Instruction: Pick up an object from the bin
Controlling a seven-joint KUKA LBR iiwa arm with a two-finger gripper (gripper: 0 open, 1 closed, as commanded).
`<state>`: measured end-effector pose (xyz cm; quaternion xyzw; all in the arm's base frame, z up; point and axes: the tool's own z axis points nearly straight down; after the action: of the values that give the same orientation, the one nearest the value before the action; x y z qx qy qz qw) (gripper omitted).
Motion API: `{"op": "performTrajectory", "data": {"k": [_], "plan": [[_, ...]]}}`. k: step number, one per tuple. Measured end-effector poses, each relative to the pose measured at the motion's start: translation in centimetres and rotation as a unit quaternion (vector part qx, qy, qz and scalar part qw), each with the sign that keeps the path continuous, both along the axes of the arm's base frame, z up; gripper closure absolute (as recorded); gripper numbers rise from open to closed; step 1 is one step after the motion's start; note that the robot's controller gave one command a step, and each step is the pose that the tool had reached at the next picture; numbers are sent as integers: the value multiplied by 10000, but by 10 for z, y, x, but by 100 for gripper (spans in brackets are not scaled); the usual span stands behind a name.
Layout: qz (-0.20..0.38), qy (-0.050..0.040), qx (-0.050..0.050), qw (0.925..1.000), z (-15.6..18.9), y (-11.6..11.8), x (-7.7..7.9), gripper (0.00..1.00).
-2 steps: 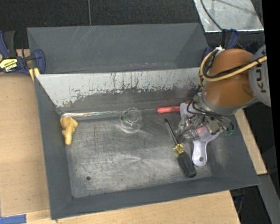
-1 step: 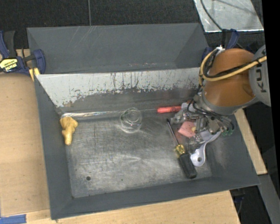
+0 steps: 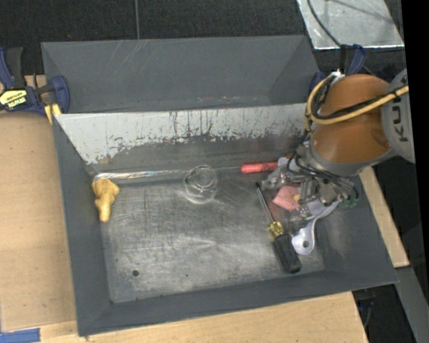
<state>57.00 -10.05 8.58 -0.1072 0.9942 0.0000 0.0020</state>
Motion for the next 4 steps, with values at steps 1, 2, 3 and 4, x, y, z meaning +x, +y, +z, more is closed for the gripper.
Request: {"op": "performTrajectory", "data": {"k": [1,2,3,4], "plan": [[65,7,16,10000,-4,-27,13,0],[327,41,134,9994,-7,-39,9,100],[326,40,135,9994,-8,-39,9,100],[741,-3,-2,9973,59,-9,52,100]]}}
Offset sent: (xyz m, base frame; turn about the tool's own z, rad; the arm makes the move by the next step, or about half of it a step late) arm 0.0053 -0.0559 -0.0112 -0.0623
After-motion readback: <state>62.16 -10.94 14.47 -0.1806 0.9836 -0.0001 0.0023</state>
